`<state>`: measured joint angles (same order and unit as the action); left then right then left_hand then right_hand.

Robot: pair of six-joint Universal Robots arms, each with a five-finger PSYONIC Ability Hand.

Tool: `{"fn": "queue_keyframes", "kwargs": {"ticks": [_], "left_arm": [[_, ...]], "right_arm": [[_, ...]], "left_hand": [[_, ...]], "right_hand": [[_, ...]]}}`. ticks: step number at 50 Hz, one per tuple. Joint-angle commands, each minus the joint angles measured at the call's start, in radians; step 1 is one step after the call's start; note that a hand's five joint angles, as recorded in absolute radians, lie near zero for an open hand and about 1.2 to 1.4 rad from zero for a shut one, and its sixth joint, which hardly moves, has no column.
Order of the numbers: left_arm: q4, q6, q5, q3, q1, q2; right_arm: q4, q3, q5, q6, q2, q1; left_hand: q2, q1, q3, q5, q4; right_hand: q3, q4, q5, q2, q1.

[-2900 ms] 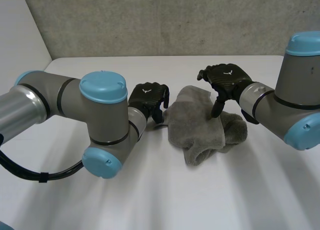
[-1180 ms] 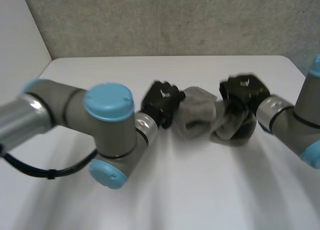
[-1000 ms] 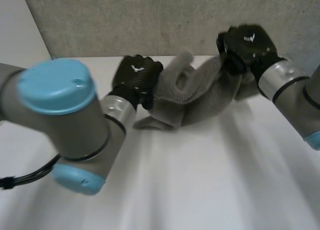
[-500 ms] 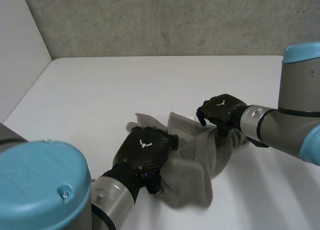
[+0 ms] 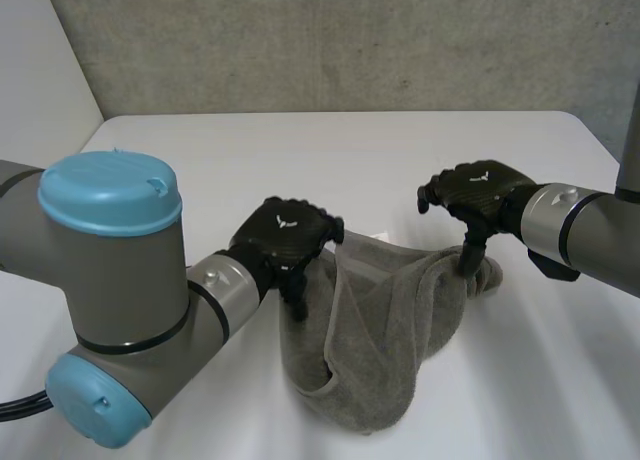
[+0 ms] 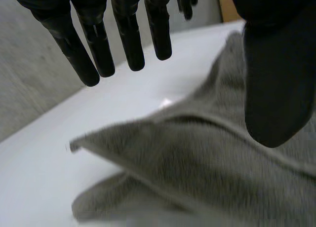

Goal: Fold the towel.

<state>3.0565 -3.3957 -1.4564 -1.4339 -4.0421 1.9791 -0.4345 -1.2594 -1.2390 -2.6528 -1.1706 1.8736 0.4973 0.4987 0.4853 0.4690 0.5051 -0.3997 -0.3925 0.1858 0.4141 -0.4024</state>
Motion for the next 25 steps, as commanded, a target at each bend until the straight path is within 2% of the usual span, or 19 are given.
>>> {"fn": "queue_keyframes", "kwargs": {"ticks": [1,4,8,12,19,25], "left_arm": [[-0.103,-0.119,0.04,-0.043,-0.057,-0.003],[-0.105,-0.125,0.05,-0.057,-0.074,-0.011],[-0.093,-0.126,0.097,-0.109,-0.135,-0.071],[-0.01,-0.129,0.157,-0.158,-0.173,-0.095],[0.111,-0.129,0.165,-0.186,-0.181,-0.091],[0.186,-0.131,0.163,-0.174,-0.183,-0.039]], "right_arm": [[-0.139,0.113,0.07,0.02,0.072,-0.002],[-0.141,0.138,0.098,0.021,0.08,-0.004],[-0.141,0.176,0.18,0.019,0.089,-0.017],[-0.138,0.178,0.234,0.02,0.107,-0.008],[-0.126,0.181,0.236,0.025,0.167,0.018],[-0.017,0.175,0.219,0.013,0.207,0.045]], "left_hand": [[-0.178,-0.179,-0.166,-0.324,-0.186],[-0.199,-0.2,-0.187,-0.345,-0.206],[-0.225,-0.226,-0.213,-0.371,-0.233],[-0.269,-0.27,-0.257,-0.415,-0.277],[-0.269,-0.271,-0.257,-0.415,-0.277],[-0.269,-0.271,-0.257,-0.415,-0.277]], "right_hand": [[0.056,0.049,-0.017,-0.071,0.059],[0.056,0.049,-0.017,-0.071,0.059],[0.045,0.037,-0.005,-0.059,0.047],[0.027,0.02,0.012,-0.041,0.03],[0.021,0.014,0.018,-0.036,0.024],[0.012,0.005,0.027,-0.027,0.015]]}}
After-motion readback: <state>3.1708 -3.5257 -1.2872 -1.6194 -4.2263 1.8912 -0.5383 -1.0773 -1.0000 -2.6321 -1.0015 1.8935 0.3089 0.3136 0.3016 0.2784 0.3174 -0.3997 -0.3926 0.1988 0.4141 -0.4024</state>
